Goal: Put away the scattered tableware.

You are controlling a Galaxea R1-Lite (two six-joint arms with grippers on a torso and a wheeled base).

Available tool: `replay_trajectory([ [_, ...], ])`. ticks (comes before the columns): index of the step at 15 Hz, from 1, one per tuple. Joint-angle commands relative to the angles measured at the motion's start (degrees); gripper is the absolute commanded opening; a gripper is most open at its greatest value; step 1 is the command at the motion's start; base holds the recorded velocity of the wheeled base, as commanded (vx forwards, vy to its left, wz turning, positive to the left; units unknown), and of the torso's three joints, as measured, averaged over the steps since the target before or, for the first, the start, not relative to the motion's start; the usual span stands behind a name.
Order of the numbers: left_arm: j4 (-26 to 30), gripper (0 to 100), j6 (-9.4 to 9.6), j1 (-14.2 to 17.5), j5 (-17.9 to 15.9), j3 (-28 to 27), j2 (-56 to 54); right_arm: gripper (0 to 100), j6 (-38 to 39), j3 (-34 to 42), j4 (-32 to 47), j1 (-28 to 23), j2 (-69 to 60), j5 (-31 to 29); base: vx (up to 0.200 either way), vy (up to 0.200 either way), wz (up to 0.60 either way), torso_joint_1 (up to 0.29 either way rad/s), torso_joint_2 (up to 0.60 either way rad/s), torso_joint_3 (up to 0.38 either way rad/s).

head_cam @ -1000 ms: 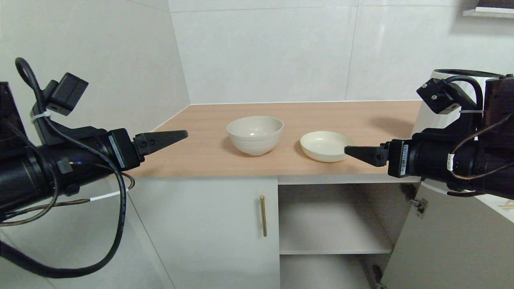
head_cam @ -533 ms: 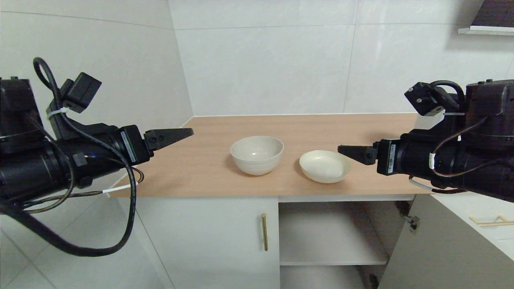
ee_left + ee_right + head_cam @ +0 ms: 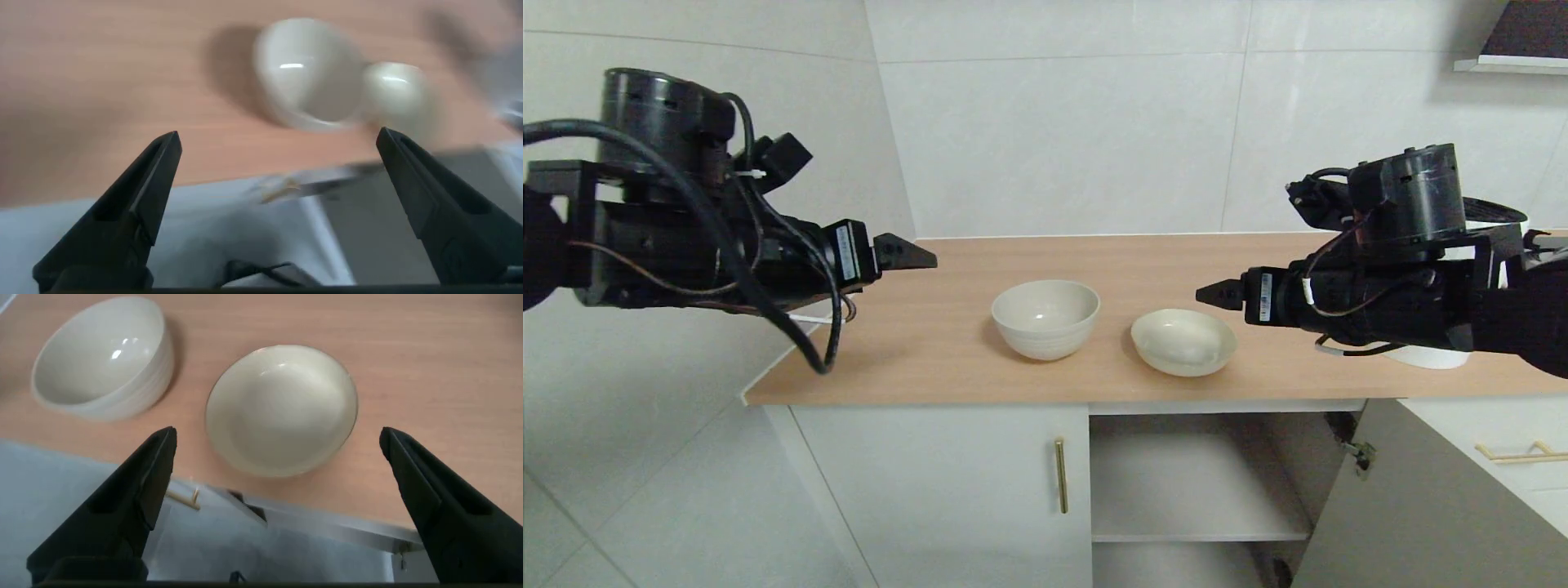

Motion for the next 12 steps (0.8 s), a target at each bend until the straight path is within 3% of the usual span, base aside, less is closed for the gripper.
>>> replay_trajectory([
  [1,0.0,100,-2.51,-3.5,5.1,-3.8,7.1,100,0.1,-1.5,0.1,-0.5,1.5,-0.9,0.0,0.0,0.0,0.0,0.0,0.0],
  [3,-4.6,100,-4.53,-6.2,11.6,-4.1,11.1,100,0.1,-1.7,0.1,-0.5,2.1,-3.0,0.0,0.0,0.0,0.0,0.0,0.0],
  [5,-9.9,100,-4.89,-7.8,16.4,-3.9,15.2,100,0.1,-1.7,0.0,-0.7,2.2,-3.3,0.0,0.0,0.0,0.0,0.0,0.0],
  [12,-15.0,100,-5.06,-9.2,17.8,-3.9,22.2,100,0.1,-1.5,0.0,-0.8,2.8,-3.5,0.0,0.0,0.0,0.0,0.0,0.0],
])
